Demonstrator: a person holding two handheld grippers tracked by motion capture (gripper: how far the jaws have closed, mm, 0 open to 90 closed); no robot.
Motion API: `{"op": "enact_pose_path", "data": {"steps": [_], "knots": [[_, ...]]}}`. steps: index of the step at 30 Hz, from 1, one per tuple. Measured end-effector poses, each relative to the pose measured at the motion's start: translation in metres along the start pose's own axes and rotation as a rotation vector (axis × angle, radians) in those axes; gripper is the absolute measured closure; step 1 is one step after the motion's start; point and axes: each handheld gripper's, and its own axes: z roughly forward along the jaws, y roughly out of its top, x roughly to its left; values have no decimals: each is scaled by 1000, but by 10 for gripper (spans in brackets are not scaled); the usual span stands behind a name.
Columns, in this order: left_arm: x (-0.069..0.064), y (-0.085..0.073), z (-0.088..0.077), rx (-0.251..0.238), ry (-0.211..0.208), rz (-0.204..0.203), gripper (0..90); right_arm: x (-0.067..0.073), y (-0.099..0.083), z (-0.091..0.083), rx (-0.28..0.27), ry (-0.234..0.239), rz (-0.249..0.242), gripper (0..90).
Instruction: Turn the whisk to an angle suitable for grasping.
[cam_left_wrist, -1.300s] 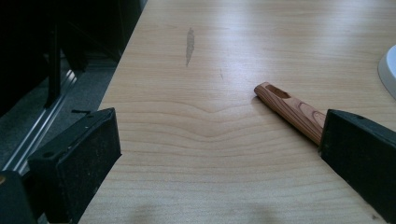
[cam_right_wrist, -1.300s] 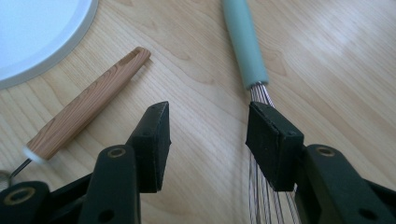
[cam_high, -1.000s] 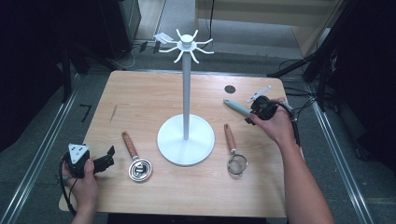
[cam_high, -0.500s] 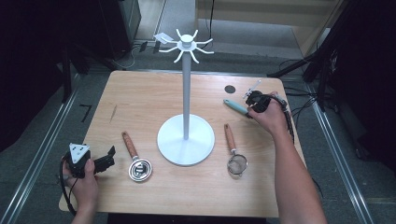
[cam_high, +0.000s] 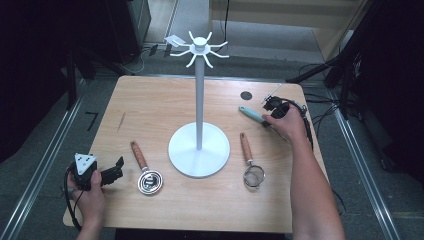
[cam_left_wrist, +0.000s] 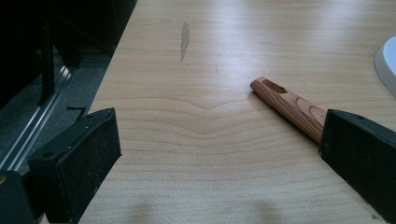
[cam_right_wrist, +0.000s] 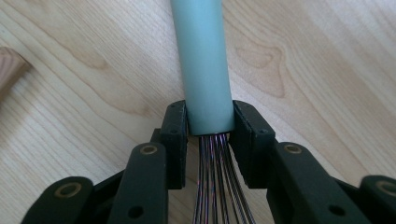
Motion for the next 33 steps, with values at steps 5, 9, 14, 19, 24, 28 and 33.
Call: {"op": "enact_pose_path", "data": {"steps": [5, 9, 14, 19, 24, 28, 33], "knots": [[0, 0, 0, 1, -1, -1, 0, 2, -1, 2, -12, 41, -4, 681], [0, 0, 0, 2, -1, -3, 0, 6, -1, 1, 6, 40, -5, 698], [0, 0, 0, 1, -2, -9, 0, 9, 0, 0, 29, 33, 13, 707], [2, 0, 0, 1, -6, -12, 0, 9, -7, -6, -20, 11, 45, 708], [1, 0, 0, 2, -6, -13, 0, 9, -17, -18, -110, 16, 57, 709], [2, 0, 0, 3, -6, -13, 0, 12, -24, -29, -184, 14, 69, 709], [1, 0, 0, 4, -5, -13, 0, 18, -32, -43, -272, 24, 74, 710]]}}
